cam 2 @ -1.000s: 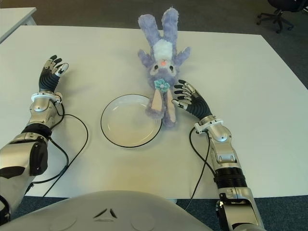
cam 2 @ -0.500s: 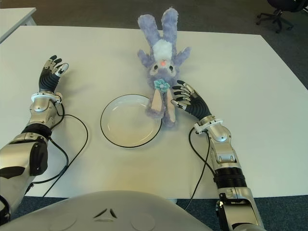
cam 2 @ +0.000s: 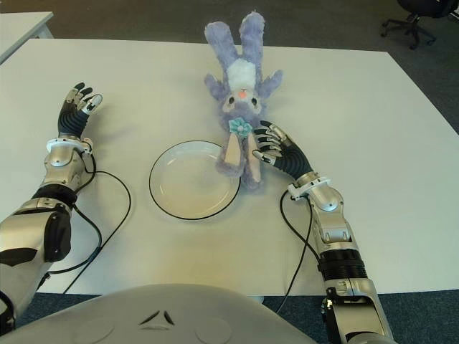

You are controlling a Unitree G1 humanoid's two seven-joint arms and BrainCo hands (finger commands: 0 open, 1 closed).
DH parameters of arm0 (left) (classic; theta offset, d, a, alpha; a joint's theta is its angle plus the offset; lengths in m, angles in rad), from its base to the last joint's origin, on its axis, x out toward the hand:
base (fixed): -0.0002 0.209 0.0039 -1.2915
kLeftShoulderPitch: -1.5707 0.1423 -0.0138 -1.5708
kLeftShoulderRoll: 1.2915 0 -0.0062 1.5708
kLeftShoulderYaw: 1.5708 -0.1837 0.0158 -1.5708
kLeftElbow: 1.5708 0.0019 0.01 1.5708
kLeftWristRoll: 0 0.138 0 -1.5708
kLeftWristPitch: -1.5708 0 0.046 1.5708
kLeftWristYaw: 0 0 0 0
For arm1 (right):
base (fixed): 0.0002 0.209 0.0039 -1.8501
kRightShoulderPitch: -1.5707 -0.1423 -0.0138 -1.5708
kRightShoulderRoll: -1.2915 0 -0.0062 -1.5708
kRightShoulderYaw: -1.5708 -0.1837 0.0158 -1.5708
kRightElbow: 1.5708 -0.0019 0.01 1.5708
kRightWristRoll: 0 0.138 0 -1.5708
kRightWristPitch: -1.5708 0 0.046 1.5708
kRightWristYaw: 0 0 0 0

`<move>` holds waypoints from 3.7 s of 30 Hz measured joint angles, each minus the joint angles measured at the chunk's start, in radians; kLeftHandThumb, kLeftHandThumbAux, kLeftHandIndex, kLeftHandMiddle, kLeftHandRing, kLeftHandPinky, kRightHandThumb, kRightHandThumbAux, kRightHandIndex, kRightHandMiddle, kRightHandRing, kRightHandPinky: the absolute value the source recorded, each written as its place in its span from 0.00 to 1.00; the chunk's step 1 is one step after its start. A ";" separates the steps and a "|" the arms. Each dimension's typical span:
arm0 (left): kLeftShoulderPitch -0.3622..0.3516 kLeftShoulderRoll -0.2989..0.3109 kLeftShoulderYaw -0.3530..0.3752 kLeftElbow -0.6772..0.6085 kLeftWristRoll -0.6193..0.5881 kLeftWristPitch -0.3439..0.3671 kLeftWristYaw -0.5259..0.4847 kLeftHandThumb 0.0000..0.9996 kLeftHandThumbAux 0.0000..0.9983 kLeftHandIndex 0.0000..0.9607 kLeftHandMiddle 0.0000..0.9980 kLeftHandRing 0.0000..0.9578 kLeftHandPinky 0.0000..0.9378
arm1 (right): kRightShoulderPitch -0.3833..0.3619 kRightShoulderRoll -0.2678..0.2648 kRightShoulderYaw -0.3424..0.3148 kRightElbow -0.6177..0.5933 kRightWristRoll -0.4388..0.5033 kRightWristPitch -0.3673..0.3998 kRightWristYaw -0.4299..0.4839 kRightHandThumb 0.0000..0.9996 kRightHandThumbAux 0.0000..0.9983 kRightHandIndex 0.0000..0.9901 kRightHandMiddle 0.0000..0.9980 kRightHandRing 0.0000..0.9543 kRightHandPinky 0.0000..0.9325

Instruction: Put the doll into the plate.

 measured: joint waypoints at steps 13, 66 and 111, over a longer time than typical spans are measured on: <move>0.003 0.000 0.000 0.000 0.000 0.000 0.000 0.00 0.52 0.00 0.11 0.12 0.10 | -0.005 0.001 0.016 -0.001 0.000 -0.002 0.009 0.32 0.62 0.05 0.20 0.25 0.29; 0.010 0.000 0.028 -0.002 -0.006 -0.002 0.000 0.00 0.52 0.00 0.12 0.13 0.11 | -0.012 0.002 0.065 -0.018 -0.005 -0.005 0.008 0.37 0.57 0.10 0.24 0.27 0.28; 0.012 0.001 0.030 -0.003 -0.007 -0.005 0.000 0.00 0.52 0.00 0.14 0.15 0.13 | -0.009 -0.002 0.146 -0.081 -0.133 0.015 -0.167 0.72 0.70 0.42 0.39 0.41 0.44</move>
